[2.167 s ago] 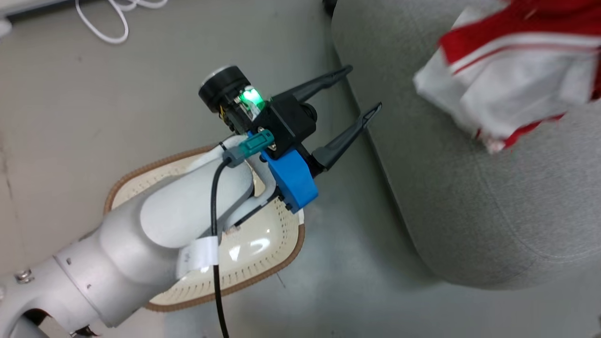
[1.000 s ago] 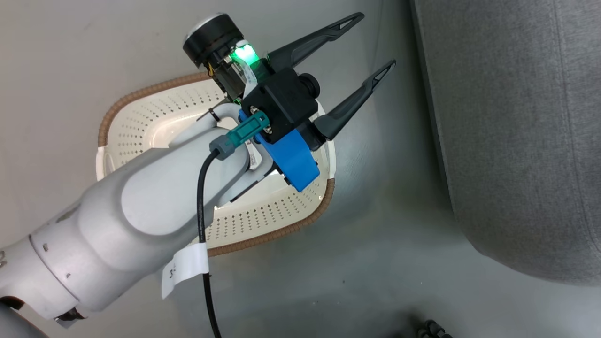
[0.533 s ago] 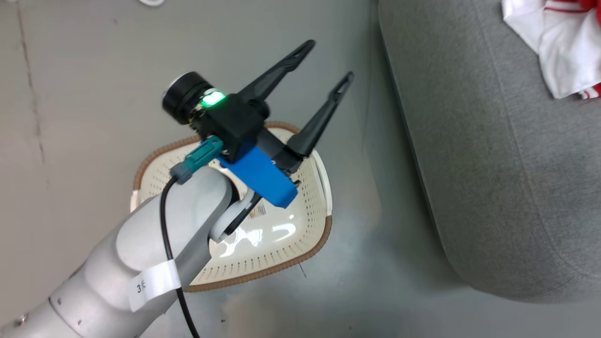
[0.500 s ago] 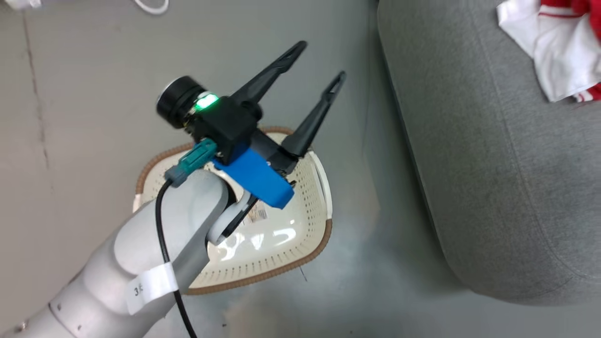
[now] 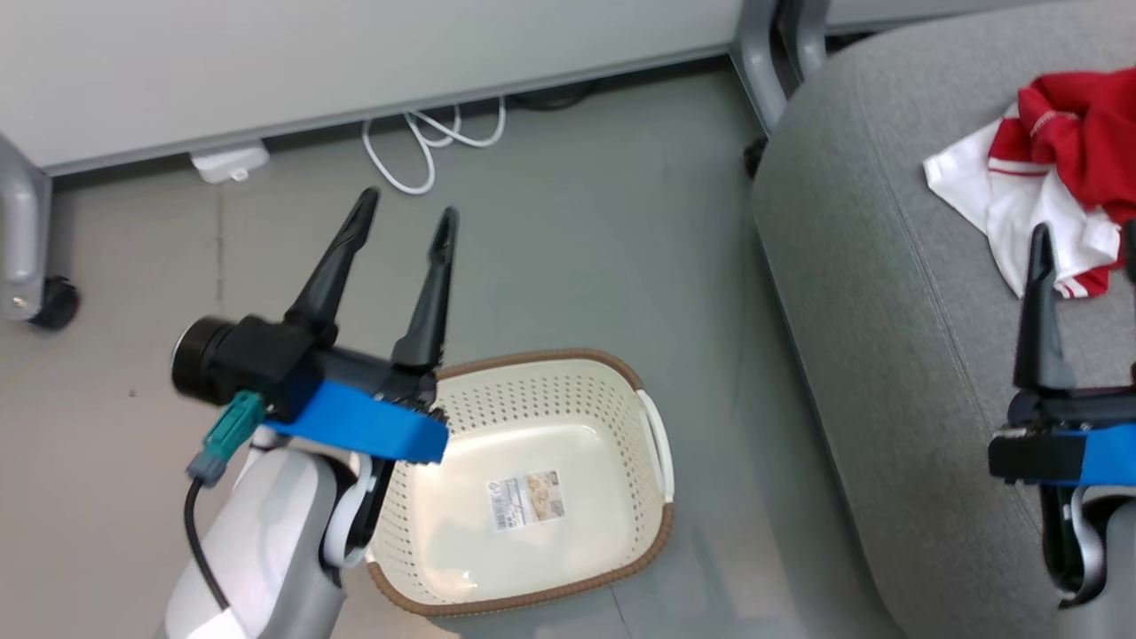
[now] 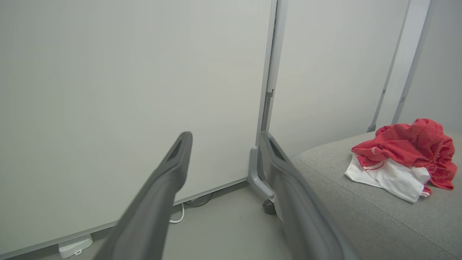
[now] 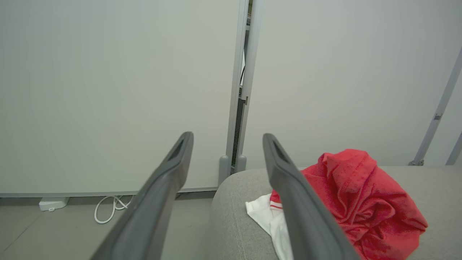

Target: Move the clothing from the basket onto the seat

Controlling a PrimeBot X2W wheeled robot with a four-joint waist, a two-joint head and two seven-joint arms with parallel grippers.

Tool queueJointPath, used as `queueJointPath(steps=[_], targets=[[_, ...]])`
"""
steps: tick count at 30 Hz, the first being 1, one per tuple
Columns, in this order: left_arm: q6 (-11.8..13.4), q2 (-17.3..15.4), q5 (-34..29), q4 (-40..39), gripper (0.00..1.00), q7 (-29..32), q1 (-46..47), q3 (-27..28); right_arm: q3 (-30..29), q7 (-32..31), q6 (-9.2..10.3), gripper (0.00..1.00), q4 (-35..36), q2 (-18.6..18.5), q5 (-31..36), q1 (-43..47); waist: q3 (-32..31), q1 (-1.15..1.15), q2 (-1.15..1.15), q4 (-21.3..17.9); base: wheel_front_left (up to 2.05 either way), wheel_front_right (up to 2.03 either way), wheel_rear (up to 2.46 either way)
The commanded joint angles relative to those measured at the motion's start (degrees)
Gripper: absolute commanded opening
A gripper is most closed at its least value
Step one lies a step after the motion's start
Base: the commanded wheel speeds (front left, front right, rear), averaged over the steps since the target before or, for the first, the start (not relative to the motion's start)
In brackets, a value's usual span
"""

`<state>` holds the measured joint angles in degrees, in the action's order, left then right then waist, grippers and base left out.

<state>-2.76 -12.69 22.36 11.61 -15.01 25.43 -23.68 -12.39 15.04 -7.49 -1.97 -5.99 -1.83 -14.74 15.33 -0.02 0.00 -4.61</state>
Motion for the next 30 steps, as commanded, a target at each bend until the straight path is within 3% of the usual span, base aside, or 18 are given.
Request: queueJointPath(steps=[1, 14, 23, 30], targets=[[-0.13, 0.05, -0.49, -0.18, 1.00, -0.25, -0.79, 0.68, 0.29, 0.22, 0.00, 1.00, 0.25, 0.20, -0.24, 1.10, -2.50, 0.02, 0.00, 2.34, 0.00, 0.00, 0.00], [-2.47, 6.72, -10.60, -4.32, 1.00, -0.26, -15.56, 20.68, 3.89, 0.22, 0.00, 1.00, -0.99, 2.26, -1.82, 7.79, -8.06, 0.02, 0.00, 6.32, 0.00, 0.00, 0.00], [-3.82, 9.13, -15.43, -3.44, 1.00, -0.26, -19.33, 24.26, 7.04, 0.22, 0.00, 1.00, -4.71, 2.97, -2.02, 10.67, -9.65, 0.02, 0.00, 7.92, 0.00, 0.00, 0.00], [-4.37, 9.67, -15.14, -1.98, 1.00, -0.26, -20.63, 25.27, 9.34, 0.22, 0.00, 1.00, -7.01, 3.11, -2.45, 11.18, -10.39, 0.02, 0.00, 8.60, 0.00, 0.00, 0.00]])
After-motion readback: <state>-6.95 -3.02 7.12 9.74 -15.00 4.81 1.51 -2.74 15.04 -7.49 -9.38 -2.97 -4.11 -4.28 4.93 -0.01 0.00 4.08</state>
